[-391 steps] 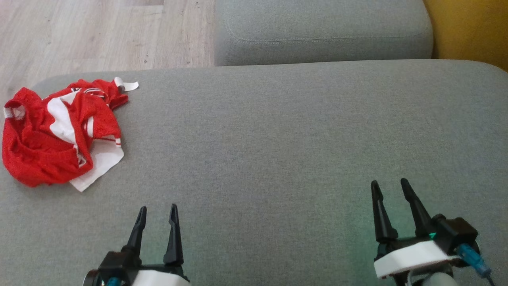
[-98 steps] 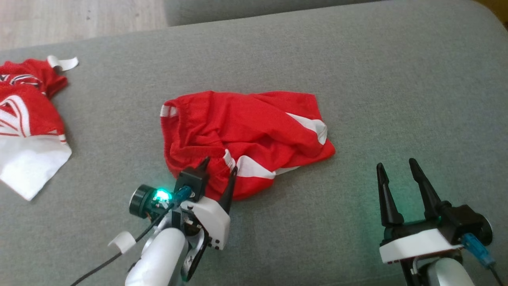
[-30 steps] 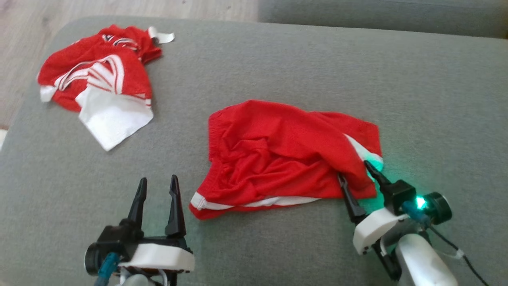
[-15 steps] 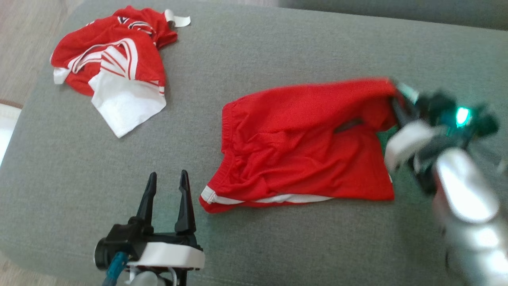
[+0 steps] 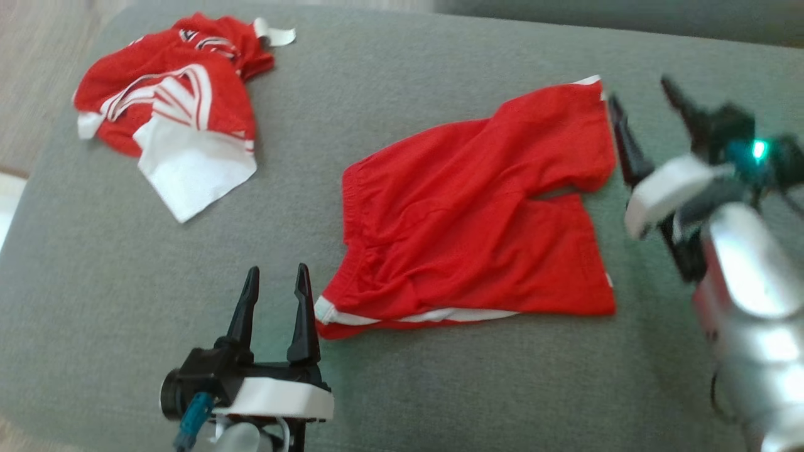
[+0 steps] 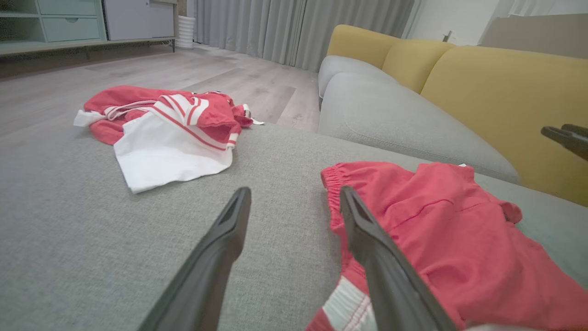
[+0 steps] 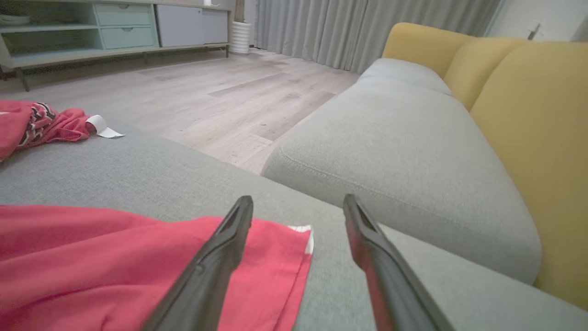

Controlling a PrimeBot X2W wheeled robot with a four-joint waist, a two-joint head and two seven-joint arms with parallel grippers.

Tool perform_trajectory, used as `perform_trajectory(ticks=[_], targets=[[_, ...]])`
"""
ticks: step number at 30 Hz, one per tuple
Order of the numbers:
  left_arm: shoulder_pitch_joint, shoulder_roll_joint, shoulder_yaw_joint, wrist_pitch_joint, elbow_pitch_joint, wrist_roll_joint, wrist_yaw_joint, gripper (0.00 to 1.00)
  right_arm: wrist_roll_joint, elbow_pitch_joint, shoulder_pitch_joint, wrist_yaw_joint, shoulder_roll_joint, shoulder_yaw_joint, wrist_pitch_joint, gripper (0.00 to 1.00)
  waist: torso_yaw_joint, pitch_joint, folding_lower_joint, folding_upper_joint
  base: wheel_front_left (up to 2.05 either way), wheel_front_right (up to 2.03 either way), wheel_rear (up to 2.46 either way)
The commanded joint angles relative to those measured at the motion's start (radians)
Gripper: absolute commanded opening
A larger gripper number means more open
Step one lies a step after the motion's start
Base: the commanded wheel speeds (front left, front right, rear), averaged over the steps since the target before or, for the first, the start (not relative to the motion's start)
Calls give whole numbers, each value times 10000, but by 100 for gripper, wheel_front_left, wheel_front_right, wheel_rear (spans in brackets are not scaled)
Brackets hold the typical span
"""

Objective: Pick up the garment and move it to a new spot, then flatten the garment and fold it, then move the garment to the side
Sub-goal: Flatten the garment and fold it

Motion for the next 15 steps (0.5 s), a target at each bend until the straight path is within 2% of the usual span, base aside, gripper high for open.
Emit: perform_trajectory(ticks=[1, 7, 15], targets=[[-158, 11, 261, -115, -275, 76, -59, 100, 234, -372, 504, 75, 192, 72, -260, 100, -270, -227, 0, 0, 0, 0, 0], [23, 80, 231, -119, -247, 151, -50, 100, 884, -1151, 2362, 75, 576, -29, -536, 100, -881, -623, 0, 0, 0, 0, 0], [174, 181, 122, -73, -285, 203, -18, 100, 1066, -2524, 4199, 75, 1092, 190, 41, 100, -1264, -862, 0, 0, 0, 0, 0]])
